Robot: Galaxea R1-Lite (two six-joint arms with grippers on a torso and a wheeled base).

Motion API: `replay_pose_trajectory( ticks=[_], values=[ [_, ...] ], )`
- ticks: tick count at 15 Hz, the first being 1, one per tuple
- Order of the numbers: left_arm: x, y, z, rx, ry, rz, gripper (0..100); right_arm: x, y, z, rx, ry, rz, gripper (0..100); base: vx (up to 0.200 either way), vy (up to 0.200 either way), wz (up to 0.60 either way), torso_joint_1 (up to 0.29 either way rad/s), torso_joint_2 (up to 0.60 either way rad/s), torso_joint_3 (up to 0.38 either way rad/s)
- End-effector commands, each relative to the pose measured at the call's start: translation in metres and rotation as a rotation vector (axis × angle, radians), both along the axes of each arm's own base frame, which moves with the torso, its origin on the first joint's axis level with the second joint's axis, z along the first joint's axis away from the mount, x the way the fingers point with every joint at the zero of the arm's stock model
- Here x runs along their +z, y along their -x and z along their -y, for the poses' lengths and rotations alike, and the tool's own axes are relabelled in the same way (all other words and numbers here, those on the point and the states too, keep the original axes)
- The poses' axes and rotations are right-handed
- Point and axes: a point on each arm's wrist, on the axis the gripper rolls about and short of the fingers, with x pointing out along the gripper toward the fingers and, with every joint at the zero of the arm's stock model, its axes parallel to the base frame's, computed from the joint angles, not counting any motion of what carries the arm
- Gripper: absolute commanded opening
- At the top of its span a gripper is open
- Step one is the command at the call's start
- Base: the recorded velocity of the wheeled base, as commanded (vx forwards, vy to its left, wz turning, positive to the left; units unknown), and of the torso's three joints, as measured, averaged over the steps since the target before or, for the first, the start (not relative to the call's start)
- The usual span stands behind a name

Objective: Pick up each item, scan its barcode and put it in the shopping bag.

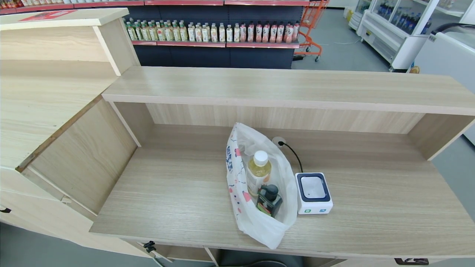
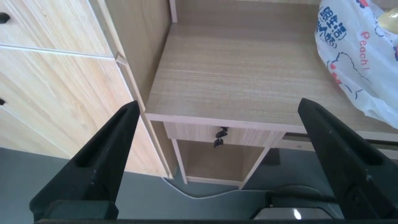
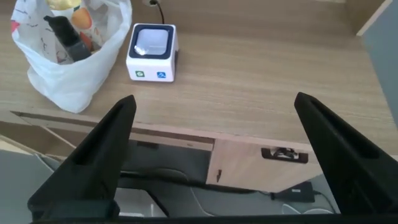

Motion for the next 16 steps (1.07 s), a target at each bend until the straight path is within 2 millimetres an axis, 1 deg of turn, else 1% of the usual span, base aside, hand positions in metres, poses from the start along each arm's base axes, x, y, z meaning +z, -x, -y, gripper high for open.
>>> replay_pose_trajectory(
  ticks=[1, 3, 12, 16],
  values=[
    [0.0000, 0.0000, 0.0000, 0.000, 0.000, 0.000, 100, -0.0011, 0.0007, 0.0002, -0.009, -0.026, 0.001, 100, 0.000, 0.000, 0.00, 0.000, 0.00, 0.000],
    [0.0000, 0.0000, 0.0000, 0.000, 0.000, 0.000, 100, -0.0007, 0.0008, 0.0003, -0.014, -0.045, 0.003, 100, 0.000, 0.000, 0.00, 0.000, 0.00, 0.000],
    [0.0000, 0.0000, 0.0000, 0.000, 0.000, 0.000, 100, -0.0008, 0.0008, 0.0003, -0.012, -0.026, 0.001, 100, 0.000, 0.000, 0.00, 0.000, 0.00, 0.000],
    [0.0000, 0.0000, 0.0000, -0.001, -0.005, 0.000, 100, -0.0008, 0.0008, 0.0003, -0.014, -0.028, 0.001, 100, 0.000, -0.200, 0.00, 0.002, 0.00, 0.001]
  ],
)
